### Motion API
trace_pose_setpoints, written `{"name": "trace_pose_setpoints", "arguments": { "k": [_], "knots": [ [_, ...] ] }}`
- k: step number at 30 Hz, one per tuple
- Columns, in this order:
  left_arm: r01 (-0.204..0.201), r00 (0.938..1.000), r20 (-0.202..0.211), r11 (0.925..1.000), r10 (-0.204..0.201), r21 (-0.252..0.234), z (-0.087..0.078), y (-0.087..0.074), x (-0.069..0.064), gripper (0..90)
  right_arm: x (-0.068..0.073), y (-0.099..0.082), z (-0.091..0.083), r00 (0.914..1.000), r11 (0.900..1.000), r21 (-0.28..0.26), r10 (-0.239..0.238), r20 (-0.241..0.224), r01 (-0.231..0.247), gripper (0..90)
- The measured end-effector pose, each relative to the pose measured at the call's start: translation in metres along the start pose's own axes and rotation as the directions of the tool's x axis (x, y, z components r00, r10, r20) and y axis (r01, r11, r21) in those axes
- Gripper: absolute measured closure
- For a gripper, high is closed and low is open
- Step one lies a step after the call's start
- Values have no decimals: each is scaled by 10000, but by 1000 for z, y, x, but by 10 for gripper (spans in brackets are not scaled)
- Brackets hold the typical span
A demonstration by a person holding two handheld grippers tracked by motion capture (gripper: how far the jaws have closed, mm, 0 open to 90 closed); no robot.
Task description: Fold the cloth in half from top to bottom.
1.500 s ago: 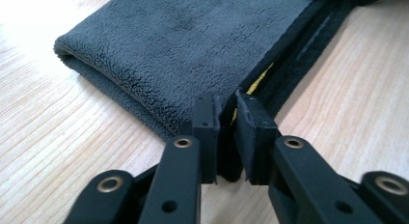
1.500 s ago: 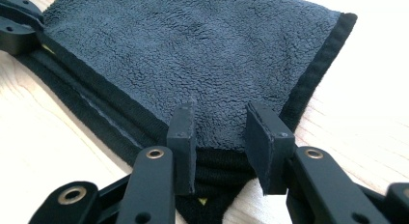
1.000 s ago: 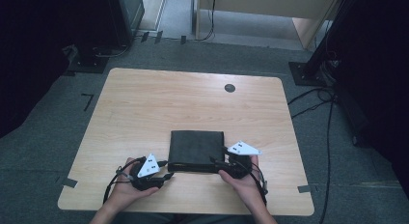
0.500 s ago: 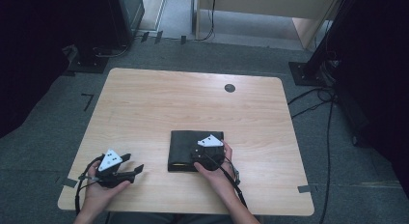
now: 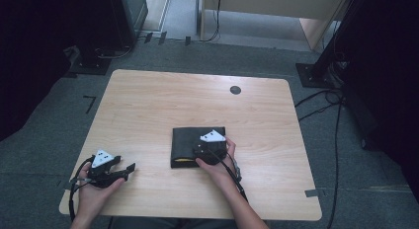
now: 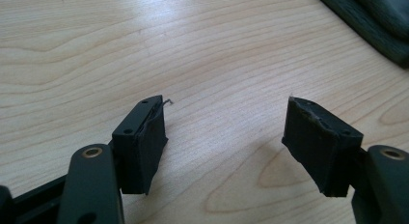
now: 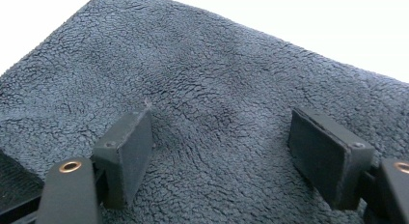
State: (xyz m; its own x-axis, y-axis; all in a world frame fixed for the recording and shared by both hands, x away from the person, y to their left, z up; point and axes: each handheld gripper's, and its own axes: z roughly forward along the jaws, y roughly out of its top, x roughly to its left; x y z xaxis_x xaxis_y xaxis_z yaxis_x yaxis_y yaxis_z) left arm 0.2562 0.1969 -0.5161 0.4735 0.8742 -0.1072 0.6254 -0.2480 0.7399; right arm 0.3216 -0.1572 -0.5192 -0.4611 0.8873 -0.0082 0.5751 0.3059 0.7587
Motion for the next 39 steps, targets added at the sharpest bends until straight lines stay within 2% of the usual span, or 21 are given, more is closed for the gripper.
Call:
{"name": "trace_pose_setpoints", "arguments": {
  "k": [6,17,19,23,31,35,36,38,39],
  "knots": [
    [122,9999,99,9999,-122,-49,0,0,2,318,-9,20,23,9999,10000,22,59,112,-60,237],
    [-379,9992,-145,9992,380,102,1,0,-4,304,-31,51,59,9975,9989,-2,474,526,-474,234],
    [-437,9988,-201,9990,439,116,2,0,-5,304,-34,54,63,9962,9979,13,640,594,-642,231],
    [-527,9982,-264,9985,531,150,2,0,-6,303,-39,58,68,9963,9980,16,634,580,-636,224],
    [-554,9979,-319,9984,558,137,2,0,-6,305,-47,56,68,9993,9991,-179,375,88,-374,223],
    [-564,9980,-288,9983,568,155,2,1,-6,304,-52,56,63,9977,9983,-86,569,-360,-573,216],
    [-552,9980,-286,9984,555,139,2,1,-6,304,-54,58,60,9924,9951,-35,981,-748,-987,187],
    [-544,9981,-278,9984,548,141,2,1,-6,305,-61,60,54,9761,9879,48,1541,-1532,-1552,144],
    [-540,9981,-273,9984,544,139,2,1,-6,306,-63,61,48,9771,9874,-41,1560,-1450,-1582,143]
  ]
}}
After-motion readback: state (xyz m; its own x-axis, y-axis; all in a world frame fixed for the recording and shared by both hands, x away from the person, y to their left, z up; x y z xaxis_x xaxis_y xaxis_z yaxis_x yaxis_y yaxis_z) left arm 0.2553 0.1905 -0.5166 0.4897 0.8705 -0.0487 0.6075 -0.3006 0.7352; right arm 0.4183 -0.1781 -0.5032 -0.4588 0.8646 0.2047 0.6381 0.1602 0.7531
